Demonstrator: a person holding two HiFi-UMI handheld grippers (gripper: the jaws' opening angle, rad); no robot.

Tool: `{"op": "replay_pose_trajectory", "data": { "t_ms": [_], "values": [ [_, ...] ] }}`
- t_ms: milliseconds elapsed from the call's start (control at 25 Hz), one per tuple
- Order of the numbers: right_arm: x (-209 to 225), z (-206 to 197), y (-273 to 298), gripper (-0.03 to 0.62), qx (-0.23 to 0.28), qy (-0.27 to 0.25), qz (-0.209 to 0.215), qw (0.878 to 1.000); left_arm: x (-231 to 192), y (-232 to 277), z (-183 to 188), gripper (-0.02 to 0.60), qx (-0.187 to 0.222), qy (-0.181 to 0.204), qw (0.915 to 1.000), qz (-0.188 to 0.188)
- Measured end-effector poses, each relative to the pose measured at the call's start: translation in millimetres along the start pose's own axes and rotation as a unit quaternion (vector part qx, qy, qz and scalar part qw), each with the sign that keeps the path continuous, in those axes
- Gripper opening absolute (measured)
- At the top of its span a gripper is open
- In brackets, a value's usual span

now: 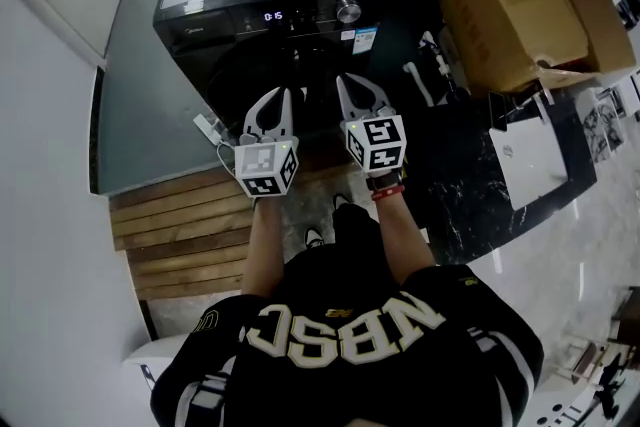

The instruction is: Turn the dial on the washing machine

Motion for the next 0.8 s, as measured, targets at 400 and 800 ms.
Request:
{"op": "replay_pose_trajectory", "data": {
  "t_ms": [400, 800],
  "values": [
    [50, 20, 63, 0.046, 0.004, -0.053, -0.023, 0.998, -18, 60, 0, 0.014, -0.002, 0.007, 0.9999, -0.007],
    [82, 31, 122, 0.156, -0.026, -0.202, -0.031, 0.979, -29, 111, 3, 0.014, 0.003, 0.015, 0.9998, -0.01]
  ]
}}
Point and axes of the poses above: the fingertips, and each gripper's own axes: y forward along the fingers, x to its right, z out of its top, the point moved 6 cm from there along -y, backward along the fingers, and after that the axes turned 4 degrees about -z, right-handed, at the moved point
